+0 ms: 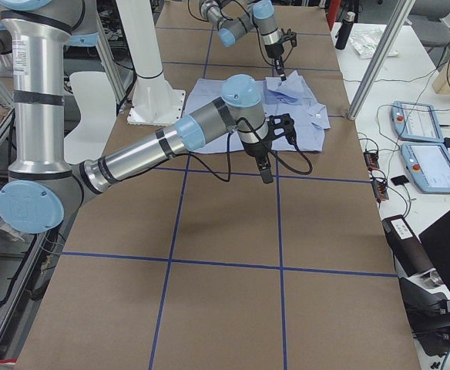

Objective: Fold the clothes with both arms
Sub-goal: 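Carry the sleeve with the left gripper across the shirt toward the collar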

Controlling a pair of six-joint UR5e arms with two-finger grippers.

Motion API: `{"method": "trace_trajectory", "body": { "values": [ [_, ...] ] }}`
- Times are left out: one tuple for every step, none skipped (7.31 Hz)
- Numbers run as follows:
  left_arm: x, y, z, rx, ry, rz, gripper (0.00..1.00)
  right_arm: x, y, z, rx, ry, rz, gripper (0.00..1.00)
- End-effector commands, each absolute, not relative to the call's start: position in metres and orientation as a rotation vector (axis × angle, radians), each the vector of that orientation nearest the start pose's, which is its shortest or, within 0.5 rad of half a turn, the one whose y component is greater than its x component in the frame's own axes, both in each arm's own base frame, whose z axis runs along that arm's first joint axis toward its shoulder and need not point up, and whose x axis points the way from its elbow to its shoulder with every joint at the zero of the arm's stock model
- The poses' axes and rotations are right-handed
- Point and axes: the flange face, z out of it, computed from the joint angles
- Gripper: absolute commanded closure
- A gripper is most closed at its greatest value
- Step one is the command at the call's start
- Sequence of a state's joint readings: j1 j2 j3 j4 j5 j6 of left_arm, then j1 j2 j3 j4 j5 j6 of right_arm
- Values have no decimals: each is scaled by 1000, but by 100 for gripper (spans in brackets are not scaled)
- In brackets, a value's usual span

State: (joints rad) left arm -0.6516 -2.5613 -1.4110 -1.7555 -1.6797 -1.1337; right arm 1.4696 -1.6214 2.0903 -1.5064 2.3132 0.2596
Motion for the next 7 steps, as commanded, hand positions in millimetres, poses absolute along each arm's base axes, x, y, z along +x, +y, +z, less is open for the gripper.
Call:
{"method": "trace_trajectory", "body": {
  "values": [
    [592,-551,55,420,873,-118,100,20,-456,423,369,-801,-49,0],
    [612,-543,46,427,899,-110,37,20,-458,426,363,-799,-45,0],
    [640,-537,29,391,966,-175,8,20,-458,427,362,-799,-46,0],
    [655,-532,16,394,1032,-188,1,20,-458,427,362,-799,-45,0],
    [655,-533,17,401,1035,-178,1,20,-458,427,361,-798,-41,0],
    [653,-531,14,412,1033,-151,0,20,-457,424,359,-802,-27,0],
    [647,-528,20,433,1018,-107,0,18,-457,417,358,-817,6,0]
  ]
}}
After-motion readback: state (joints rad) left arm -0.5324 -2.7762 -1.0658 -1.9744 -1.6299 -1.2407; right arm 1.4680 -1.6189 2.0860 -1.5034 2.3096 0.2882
